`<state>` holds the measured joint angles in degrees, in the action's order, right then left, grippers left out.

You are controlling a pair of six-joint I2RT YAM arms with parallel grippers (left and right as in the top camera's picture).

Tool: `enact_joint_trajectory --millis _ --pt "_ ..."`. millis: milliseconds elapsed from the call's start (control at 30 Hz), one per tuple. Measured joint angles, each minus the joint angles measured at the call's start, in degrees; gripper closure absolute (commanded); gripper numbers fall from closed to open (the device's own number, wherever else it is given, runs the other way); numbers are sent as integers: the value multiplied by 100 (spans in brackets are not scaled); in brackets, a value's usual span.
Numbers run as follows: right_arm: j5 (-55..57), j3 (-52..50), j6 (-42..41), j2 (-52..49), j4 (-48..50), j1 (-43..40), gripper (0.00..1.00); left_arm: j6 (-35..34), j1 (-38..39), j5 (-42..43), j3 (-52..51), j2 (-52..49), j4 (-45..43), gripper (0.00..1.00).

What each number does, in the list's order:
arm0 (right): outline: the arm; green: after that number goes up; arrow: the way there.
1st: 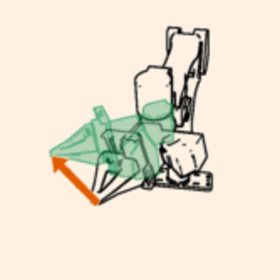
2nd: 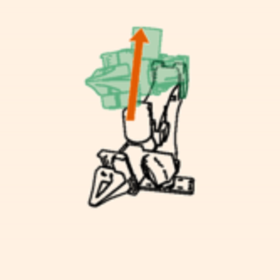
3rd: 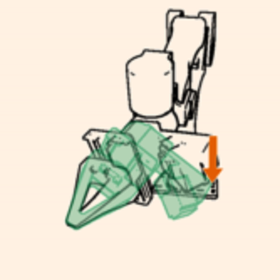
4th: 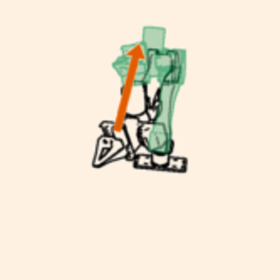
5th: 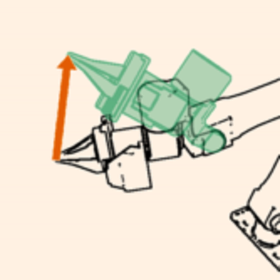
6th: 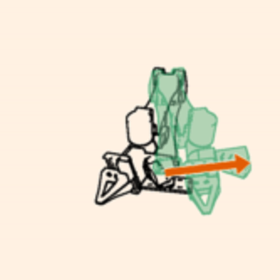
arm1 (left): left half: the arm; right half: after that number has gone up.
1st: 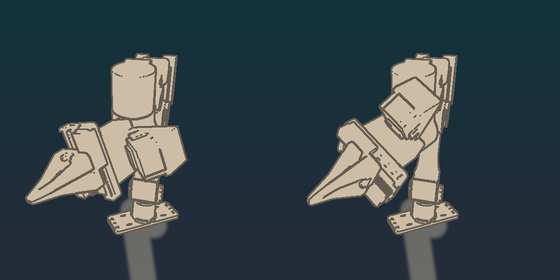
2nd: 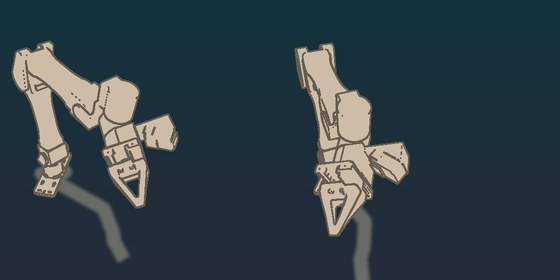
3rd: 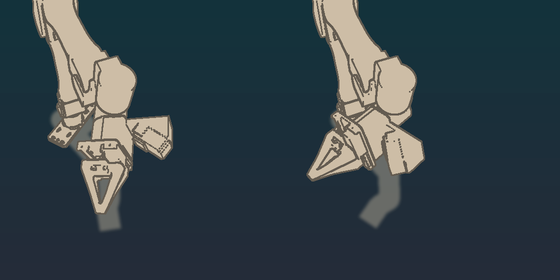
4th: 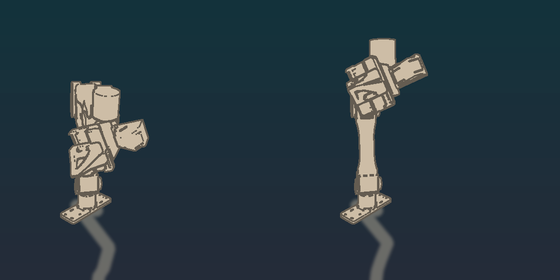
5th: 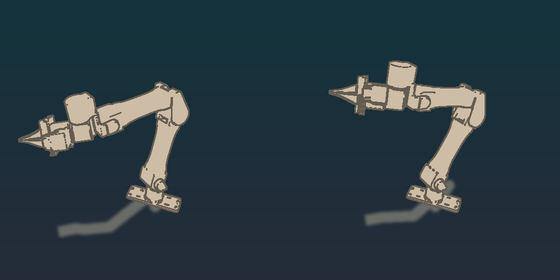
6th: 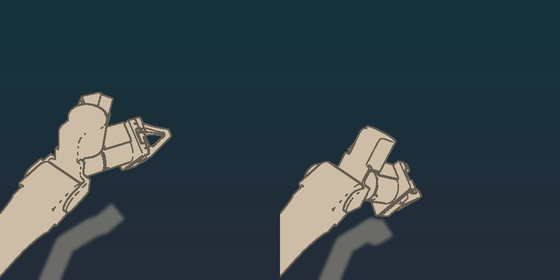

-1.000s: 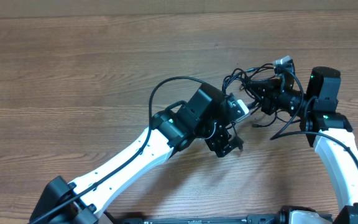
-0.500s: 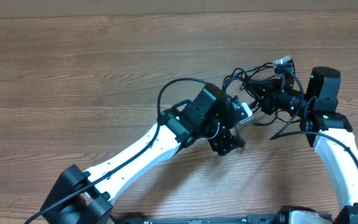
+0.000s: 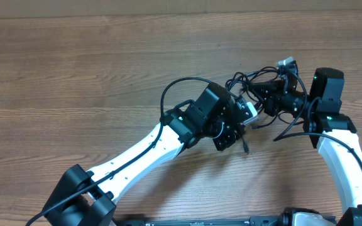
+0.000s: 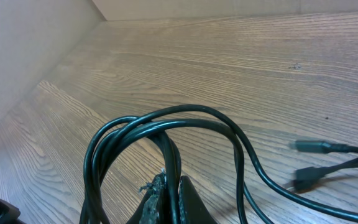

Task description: Untangle cables

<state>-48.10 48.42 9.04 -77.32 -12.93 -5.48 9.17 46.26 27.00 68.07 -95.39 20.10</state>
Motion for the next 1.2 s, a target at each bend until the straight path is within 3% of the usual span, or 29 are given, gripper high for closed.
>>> enact_joint_trajectory --millis 300,533,967,1200 --pt "2 0 -2 0 0 0 96 -44 0 2 0 0 -37 96" --pt "68 0 -90 0 4 0 96 -540 -50 -131 0 13 -103 96" --pt "684 0 -981 0 7 0 96 -1840 -315 -2118 0 1421 -321 96" --pt "682 0 -1062 0 4 0 96 -2848 -313 -2981 9 1572 -280 96"
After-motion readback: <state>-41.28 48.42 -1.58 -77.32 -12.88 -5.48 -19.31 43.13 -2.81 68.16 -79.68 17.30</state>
